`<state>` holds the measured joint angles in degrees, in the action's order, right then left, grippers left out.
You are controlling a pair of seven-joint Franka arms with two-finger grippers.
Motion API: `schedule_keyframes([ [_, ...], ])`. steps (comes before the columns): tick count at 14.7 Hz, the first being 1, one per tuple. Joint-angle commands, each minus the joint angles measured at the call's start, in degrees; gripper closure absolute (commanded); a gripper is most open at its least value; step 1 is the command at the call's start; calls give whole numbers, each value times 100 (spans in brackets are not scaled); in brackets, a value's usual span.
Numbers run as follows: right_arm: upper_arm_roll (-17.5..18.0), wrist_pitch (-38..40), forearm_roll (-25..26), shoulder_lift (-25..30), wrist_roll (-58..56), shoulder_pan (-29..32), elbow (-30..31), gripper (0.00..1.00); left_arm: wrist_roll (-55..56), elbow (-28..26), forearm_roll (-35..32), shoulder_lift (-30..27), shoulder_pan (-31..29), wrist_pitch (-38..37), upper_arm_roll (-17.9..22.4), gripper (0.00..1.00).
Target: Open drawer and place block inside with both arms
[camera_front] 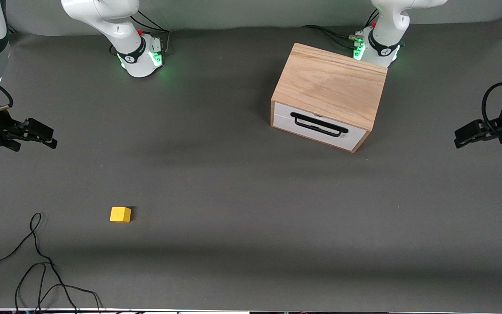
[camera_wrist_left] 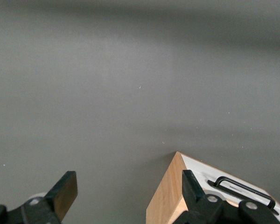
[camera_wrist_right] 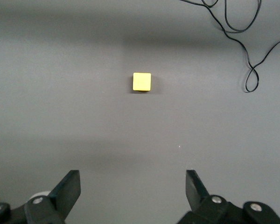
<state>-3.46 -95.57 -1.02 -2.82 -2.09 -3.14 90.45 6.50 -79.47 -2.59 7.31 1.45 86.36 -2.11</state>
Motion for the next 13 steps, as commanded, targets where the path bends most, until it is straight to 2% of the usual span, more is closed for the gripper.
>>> schedule_keyframes([
  [1,-32,56,-65,-95,-20,-37,-159,0,-315,-1261,74,-957,-187,434,-44,0],
  [5,-32,48,-74,-104,-20,-28,-168,0,-316,-1352,188,-1013,-189,470,-167,0],
  [7,-40,56,-82,-104,-37,-28,-142,0,-316,-1256,206,-794,-145,452,-159,0],
  [13,-49,56,-82,-96,-64,-28,-132,0,-325,-1211,197,-766,-145,417,-159,0],
])
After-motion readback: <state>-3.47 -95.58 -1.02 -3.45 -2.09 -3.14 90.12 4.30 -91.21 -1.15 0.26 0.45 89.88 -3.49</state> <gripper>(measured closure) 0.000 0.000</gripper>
